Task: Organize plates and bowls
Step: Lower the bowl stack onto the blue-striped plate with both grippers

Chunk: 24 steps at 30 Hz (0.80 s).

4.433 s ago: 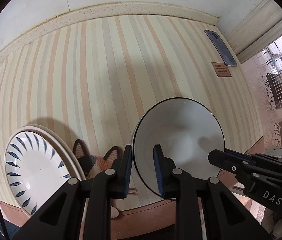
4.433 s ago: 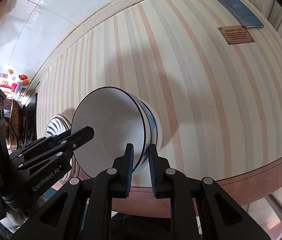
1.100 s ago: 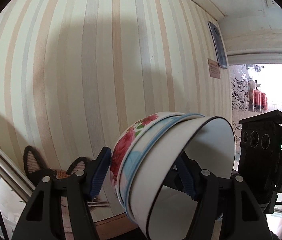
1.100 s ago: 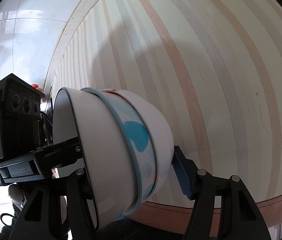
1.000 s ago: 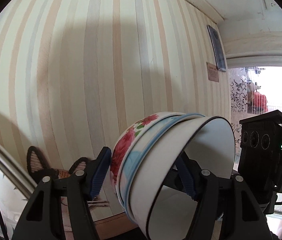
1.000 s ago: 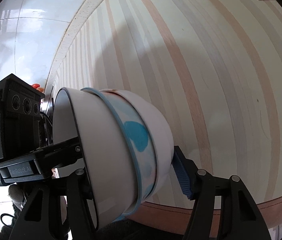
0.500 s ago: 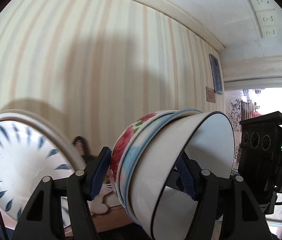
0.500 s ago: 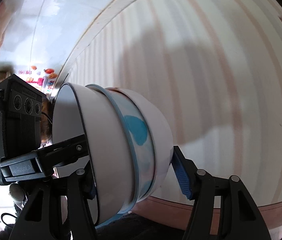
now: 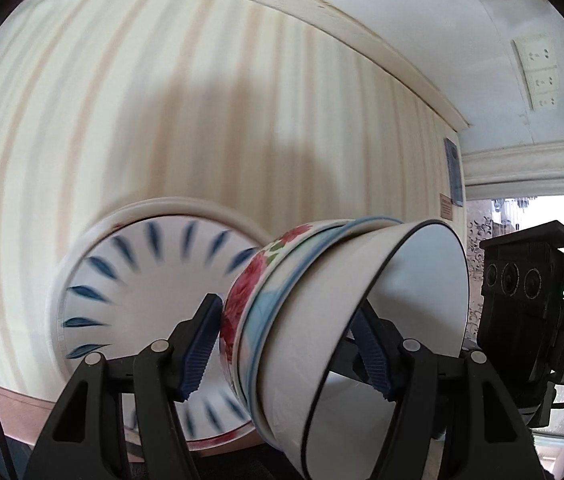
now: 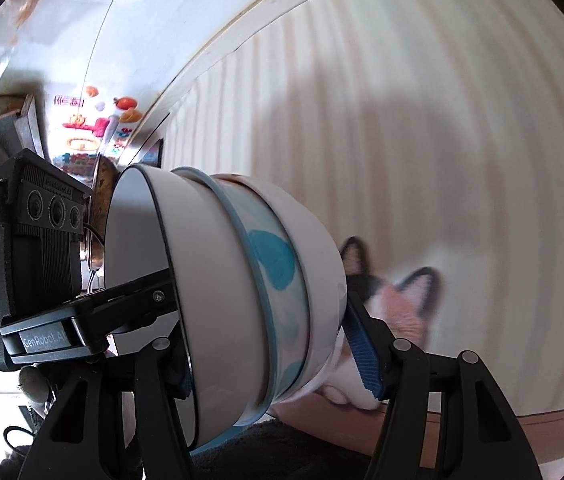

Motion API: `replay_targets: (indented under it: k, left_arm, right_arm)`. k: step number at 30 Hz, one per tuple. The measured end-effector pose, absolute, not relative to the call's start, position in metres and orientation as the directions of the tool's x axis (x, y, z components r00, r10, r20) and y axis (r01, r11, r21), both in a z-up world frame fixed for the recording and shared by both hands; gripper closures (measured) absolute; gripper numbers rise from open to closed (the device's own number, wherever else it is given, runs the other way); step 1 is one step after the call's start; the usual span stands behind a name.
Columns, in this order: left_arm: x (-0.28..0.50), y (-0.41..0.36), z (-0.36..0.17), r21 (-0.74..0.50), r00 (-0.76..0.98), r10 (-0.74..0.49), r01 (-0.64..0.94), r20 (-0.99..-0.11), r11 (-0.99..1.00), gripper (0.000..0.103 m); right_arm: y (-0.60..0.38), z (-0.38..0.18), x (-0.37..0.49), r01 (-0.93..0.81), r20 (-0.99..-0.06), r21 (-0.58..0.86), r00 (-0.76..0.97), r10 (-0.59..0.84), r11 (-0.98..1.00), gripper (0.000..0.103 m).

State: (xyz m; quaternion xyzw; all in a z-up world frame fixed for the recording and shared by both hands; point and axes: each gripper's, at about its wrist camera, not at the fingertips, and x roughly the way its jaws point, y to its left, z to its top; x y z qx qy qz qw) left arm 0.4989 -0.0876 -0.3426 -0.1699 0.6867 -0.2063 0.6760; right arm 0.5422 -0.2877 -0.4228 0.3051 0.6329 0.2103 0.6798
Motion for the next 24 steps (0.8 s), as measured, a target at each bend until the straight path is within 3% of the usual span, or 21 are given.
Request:
replay_targets:
  k: [24]
  left_arm:
    - [0.500, -0.019, -0.375, -0.522, -0.030, -0.523, -0.016, -0.852, 0.853, 0.040]
  right_arm:
    - [-0.221, -0.448, 0.538, 0.062, -0.754, 0.657, 0.053, 0.655, 0.751, 0.039]
